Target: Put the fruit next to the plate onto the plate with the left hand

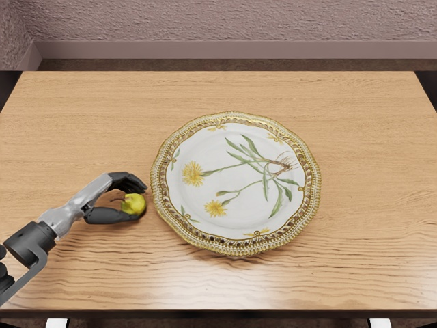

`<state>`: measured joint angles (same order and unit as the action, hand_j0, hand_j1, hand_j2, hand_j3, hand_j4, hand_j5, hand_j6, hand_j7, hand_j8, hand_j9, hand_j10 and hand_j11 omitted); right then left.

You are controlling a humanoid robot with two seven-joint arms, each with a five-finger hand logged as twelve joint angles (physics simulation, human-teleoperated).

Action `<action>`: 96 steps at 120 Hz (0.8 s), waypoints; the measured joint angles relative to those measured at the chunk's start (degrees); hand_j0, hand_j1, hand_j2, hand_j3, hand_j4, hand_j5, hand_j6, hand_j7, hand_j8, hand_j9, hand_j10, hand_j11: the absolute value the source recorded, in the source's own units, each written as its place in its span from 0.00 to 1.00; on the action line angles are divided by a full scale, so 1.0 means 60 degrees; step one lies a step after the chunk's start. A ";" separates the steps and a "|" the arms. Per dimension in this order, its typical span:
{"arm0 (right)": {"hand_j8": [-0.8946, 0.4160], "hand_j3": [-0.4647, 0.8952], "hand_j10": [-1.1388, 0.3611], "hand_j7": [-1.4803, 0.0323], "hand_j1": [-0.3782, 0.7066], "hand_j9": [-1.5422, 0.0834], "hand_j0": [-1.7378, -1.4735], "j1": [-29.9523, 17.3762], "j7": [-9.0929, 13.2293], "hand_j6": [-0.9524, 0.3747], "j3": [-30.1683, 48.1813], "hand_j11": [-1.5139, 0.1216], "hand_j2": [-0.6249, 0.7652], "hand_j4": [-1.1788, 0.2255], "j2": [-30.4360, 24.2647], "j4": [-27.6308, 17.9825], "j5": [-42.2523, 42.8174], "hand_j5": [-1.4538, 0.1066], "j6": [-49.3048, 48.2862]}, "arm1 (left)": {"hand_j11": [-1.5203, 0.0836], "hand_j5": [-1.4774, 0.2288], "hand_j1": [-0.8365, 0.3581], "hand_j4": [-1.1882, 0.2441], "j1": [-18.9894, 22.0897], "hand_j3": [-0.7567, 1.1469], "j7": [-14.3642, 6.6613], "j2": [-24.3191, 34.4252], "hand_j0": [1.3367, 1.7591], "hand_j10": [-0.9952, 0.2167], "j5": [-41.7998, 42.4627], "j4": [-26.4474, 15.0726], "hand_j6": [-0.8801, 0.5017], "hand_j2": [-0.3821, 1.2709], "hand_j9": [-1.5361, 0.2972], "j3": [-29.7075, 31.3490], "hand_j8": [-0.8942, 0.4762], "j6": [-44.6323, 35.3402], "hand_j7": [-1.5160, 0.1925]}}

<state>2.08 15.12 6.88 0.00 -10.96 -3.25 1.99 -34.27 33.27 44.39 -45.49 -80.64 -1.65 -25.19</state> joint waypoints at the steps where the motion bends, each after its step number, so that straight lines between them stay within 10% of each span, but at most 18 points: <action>1: 0.66 0.34 0.74 0.95 0.06 0.92 0.30 0.0000 0.0000 0.69 0.0000 0.90 0.44 0.82 0.0000 0.0000 0.0000 0.90 0.0000 | 0.48 0.44 0.48 0.45 0.0000 0.40 -0.0002 0.0000 0.76 0.38 -0.0004 0.0001 0.24 0.33 0.43 -0.0001 0.26 -0.0001 0.46; 96: 0.66 0.34 0.74 0.95 0.06 0.92 0.30 -0.0009 -0.0024 0.69 -0.0003 0.90 0.44 0.82 0.0000 -0.0004 0.0000 0.90 -0.0005 | 0.40 0.39 0.45 0.34 0.0001 0.40 -0.0612 0.0469 0.75 0.32 -0.0320 -0.0456 0.23 0.41 0.37 -0.0003 0.32 0.0006 0.40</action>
<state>2.03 14.97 6.86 0.00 -10.98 -3.25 1.97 -34.27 29.60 47.20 -47.41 -83.38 -1.67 -25.16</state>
